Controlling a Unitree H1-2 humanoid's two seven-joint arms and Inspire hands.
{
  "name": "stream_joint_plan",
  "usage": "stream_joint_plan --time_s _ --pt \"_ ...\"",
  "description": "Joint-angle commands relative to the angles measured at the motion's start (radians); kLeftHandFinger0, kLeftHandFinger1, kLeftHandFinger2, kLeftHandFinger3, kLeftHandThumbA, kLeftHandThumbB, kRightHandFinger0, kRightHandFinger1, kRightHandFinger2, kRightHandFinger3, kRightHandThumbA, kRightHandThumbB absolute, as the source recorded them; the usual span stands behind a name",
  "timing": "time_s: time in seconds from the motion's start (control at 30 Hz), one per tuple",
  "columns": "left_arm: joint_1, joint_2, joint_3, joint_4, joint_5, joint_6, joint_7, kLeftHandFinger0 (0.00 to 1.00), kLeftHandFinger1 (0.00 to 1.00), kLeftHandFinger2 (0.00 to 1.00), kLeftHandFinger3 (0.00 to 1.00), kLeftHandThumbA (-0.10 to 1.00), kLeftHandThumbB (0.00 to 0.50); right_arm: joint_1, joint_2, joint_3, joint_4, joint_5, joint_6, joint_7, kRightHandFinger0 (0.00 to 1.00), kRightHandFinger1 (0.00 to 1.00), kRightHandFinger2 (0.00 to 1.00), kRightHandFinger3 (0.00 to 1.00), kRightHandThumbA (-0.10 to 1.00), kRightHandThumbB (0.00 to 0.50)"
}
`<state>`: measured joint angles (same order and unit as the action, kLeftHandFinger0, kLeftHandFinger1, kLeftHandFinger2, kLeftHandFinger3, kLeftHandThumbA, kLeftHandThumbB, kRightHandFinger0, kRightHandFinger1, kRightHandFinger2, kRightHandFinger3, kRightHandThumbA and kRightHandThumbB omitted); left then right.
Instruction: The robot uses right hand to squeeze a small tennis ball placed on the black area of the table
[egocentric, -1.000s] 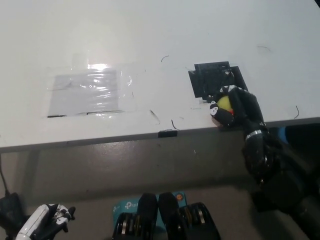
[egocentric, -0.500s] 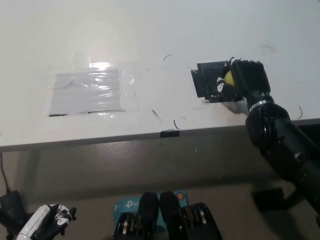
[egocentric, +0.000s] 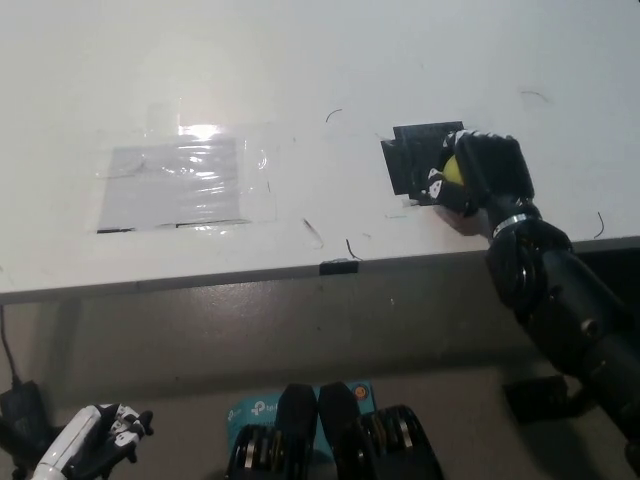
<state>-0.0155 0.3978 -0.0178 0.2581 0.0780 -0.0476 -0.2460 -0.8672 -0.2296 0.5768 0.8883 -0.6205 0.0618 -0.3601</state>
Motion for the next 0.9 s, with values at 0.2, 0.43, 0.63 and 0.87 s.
stream_joint_plan --time_s 0.2,0.43,0.63,0.87 --pt "-0.008 0.018 0.001 -0.024 -0.001 -0.003 -0.007 0.15 0.07 0.23 0.38 0.62 0.491 0.0 -0.012 -0.028 -0.054 -0.015 -0.024 0.074 0.52 0.88 1.0 1.0 -0.1 0.031" --pt "-0.009 0.013 0.003 -0.018 -0.006 -0.007 -0.006 0.14 0.09 0.24 0.39 0.63 0.5 0.001 -0.021 0.018 -0.035 -0.098 -0.013 0.055 1.0 1.0 1.0 1.0 0.04 0.071" --pt "-0.011 0.016 0.0 -0.01 0.002 -0.016 -0.004 0.14 0.08 0.23 0.39 0.63 0.496 0.021 -0.017 -0.002 -0.065 -0.11 0.014 0.041 1.0 1.0 1.0 1.0 0.32 0.18" --pt "-0.006 0.013 0.007 -0.001 -0.006 -0.021 0.0 0.14 0.08 0.24 0.38 0.63 0.5 0.036 -0.005 -0.051 -0.122 -0.085 0.047 0.073 1.0 1.0 1.0 1.0 0.65 0.418"
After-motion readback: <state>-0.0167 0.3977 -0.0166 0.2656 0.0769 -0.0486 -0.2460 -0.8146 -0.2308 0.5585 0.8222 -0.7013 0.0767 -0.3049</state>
